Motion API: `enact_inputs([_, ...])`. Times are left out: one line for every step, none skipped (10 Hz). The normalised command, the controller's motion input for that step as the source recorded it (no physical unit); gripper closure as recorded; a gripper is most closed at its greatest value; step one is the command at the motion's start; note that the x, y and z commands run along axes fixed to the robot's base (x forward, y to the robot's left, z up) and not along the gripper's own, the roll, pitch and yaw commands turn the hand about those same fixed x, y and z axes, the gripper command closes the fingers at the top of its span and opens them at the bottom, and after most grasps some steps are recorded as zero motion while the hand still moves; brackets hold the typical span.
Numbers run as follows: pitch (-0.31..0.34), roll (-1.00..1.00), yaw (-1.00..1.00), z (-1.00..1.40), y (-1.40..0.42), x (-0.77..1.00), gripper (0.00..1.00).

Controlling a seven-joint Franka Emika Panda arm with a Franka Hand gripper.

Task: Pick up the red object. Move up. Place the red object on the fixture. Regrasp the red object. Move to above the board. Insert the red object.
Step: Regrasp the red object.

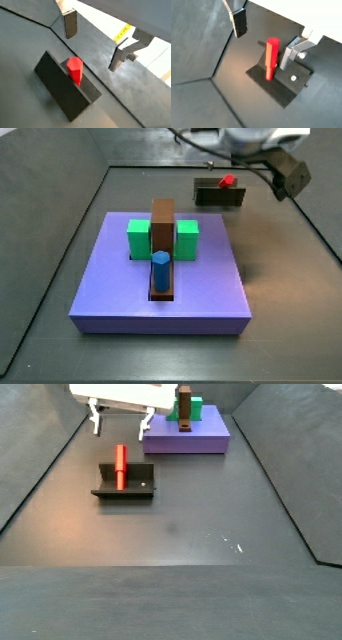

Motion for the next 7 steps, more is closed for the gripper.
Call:
enact_inputs([-0.131,0.29,0.45,-0.24,0.00,0.20,0.00])
enact_inputs([-0.114,0.16,0.43,-0.22,0.00,0.17,0.00])
enact_inputs([-0.089,0.07,0.39,-0.17,0.00,0.13,0.00])
enact_inputs([-0.069,0.11,0.36,-0.12,-0.03,0.19,0.00])
enact_inputs([-0.020,0.28,0.21,-0.07,-0.16,0.25,0.00])
enact_inputs([-0.009,0.28,0.13,-0.11,-0.12,0.14,0.00])
enact_inputs([-0.020,0.20,0.04,-0.18,-0.13,0.09,0.00])
